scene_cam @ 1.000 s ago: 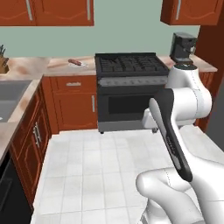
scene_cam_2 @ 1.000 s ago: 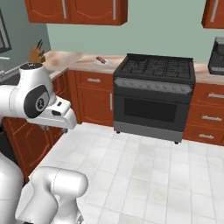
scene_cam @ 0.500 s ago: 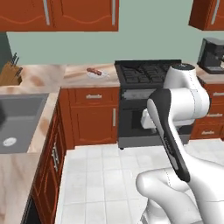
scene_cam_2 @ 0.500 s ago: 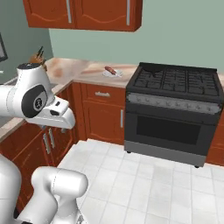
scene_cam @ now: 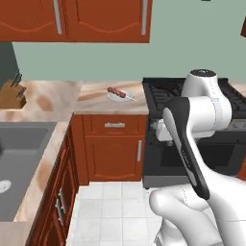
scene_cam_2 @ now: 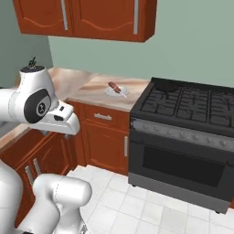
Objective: Place the cold items (corn and squash) from the fridge in one tupperware on the dining counter. Place the warm items (hot dog and kebab skewer) in the stove area in another tupperware.
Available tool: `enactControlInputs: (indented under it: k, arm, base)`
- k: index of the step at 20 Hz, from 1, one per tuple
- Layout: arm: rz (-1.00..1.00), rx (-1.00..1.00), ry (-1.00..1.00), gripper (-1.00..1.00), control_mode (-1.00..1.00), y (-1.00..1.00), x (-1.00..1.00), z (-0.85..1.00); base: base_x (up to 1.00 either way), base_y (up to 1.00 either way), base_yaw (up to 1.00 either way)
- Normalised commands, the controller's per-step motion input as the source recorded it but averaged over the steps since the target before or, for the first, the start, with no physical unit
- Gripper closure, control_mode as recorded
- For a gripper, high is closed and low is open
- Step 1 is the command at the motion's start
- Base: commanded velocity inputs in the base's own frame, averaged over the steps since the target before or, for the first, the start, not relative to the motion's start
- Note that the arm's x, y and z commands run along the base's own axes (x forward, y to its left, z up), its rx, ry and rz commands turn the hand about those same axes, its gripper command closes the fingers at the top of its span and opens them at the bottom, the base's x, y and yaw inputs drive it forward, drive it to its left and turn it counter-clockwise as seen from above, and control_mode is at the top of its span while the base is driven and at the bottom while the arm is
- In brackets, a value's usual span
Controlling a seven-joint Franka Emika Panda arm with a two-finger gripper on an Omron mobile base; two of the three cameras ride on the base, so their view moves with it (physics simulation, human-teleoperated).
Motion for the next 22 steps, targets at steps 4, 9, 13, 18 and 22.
enactControlInputs:
  k: [4,9,13,18,22]
  arm:
    - [0.00,0.00,0.00,-1.00,1.00,0.00,0.00,0.00]
    - [0.00,0.00,0.00,-1.00,1.00,0.00,0.00,0.00]
    - [0.00,0.00,0.00,-1.00,1.00,0.00,0.00,0.00]
    - [0.00,0.00,0.00,-1.00,1.00,0.00,0.00,0.00]
    - [0.00,0.00,0.00,-1.00,1.00,0.00,0.00,0.00]
  base:
    - [1.00,0.01,-0.09]
    - [0.85,0.17,-0.35]
    - [0.46,0.39,-0.33]
    - [0.38,0.54,-0.14]
    - [0.72,0.21,0.09]
